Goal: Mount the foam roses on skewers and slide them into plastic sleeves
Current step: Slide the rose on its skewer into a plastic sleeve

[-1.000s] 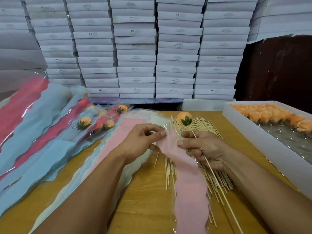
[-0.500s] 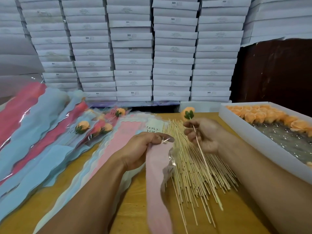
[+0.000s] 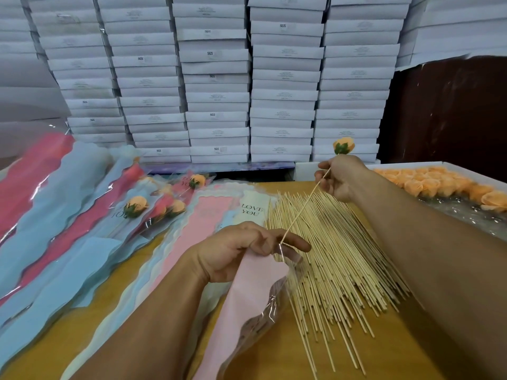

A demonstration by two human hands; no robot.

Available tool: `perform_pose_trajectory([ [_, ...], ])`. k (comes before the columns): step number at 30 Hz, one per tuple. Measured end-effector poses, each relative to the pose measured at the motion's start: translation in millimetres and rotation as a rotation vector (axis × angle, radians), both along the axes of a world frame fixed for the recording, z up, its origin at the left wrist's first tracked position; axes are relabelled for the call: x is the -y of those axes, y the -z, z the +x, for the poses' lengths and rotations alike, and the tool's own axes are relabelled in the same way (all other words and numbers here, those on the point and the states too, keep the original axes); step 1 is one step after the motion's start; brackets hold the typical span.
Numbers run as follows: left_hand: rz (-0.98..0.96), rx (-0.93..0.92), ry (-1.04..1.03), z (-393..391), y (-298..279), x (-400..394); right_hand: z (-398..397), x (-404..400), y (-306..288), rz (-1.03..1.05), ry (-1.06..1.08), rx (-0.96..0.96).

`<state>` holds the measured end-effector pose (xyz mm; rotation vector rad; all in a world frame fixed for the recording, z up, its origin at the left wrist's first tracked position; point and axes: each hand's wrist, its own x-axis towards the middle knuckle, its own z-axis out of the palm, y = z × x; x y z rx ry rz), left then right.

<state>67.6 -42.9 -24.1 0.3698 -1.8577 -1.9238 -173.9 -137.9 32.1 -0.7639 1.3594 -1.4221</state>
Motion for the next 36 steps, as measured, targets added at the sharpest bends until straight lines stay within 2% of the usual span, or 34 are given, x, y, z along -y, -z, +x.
perform_pose_trajectory([
  [4, -0.008, 0.010, -0.014, -1, -1, -2, 7, -3, 1, -0.001, 0.017, -0.013],
  [10, 0.038, 0.016, -0.088, -1, -1, -1, 25, -15, 15, 0.004, -0.075, -0.026],
  [17, 0.039, 0.069, -0.284, -4, 2, 2, 42, -50, 31, -0.002, -0.243, 0.043],
  [23, 0.113, 0.002, -0.499, -7, 4, 6, 55, -79, 43, -0.016, -0.427, -0.154],
  [34, 0.036, -0.057, -0.583, -12, 7, 5, 54, -89, 58, -0.167, -0.663, -0.189],
  [36, 0.023, -0.064, -0.570, -13, 7, 5, 53, -90, 58, -0.144, -0.681, -0.188],
])
